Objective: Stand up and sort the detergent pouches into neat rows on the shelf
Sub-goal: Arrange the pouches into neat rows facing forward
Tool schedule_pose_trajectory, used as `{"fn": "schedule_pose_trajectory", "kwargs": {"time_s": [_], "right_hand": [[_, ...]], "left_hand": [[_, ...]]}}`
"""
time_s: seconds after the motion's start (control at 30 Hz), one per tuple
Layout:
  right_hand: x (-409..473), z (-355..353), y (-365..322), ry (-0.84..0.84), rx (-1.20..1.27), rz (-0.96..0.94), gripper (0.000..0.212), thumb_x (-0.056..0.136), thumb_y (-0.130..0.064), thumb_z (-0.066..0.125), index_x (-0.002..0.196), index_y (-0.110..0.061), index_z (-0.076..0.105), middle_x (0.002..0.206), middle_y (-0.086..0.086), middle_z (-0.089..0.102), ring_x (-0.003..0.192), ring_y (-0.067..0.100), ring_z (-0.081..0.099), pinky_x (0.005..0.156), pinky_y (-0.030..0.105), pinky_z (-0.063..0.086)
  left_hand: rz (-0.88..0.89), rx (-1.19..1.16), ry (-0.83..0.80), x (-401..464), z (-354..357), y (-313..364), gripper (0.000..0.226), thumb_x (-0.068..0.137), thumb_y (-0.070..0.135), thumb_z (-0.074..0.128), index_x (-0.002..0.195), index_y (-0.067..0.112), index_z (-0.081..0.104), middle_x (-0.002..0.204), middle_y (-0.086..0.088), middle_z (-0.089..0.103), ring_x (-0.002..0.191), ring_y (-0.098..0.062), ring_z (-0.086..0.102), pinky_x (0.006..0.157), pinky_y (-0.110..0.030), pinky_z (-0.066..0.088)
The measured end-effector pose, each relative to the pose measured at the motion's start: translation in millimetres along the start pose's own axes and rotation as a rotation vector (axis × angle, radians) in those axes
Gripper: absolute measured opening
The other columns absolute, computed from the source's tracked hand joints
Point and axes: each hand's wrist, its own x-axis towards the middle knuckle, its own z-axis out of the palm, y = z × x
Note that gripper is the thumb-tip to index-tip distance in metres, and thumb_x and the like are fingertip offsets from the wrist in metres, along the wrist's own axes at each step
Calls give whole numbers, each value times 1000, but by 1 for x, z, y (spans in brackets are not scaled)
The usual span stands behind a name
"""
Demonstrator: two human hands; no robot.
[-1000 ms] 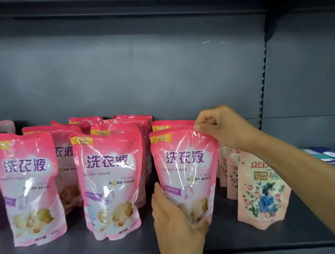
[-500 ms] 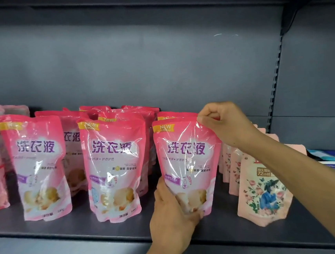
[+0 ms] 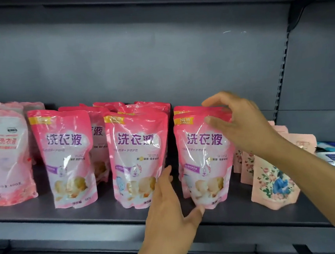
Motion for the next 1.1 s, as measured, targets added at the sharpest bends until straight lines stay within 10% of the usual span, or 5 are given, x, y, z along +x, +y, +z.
{"fn": "schedule_pose_trajectory", "kwargs": {"time_s": [0.53, 0.87, 1.1], "right_hand": [[-54, 130, -140, -96, 37, 118, 27, 87, -14, 62, 113, -17, 60, 109, -6, 59, 92, 0, 52, 81, 8, 37], [28, 151, -180, 91, -12, 57, 35, 83, -9, 62, 117, -9, 54, 114, 5, 59, 104, 19, 55, 92, 34, 45], [102, 169, -185, -122, -419, -79, 22, 88, -23, 55, 106, -14, 64, 101, 4, 70, 102, 27, 59, 96, 37, 38]], "left_hand": [[-20, 273, -96, -51, -194, -99, 62, 86, 36, 61, 136, 37, 26, 133, 21, 34, 123, -2, 39, 100, -26, 41], [-124, 160, 67, -7, -222, -140, 103, 72, 32, 78, 147, 22, 8, 150, 2, 22, 137, -14, 28, 106, -28, 31], [-273, -124, 176, 37, -190, -148, 136, 41, 46, 87, 144, 36, -1, 146, 3, 28, 135, -18, 34, 109, -39, 36]]}}
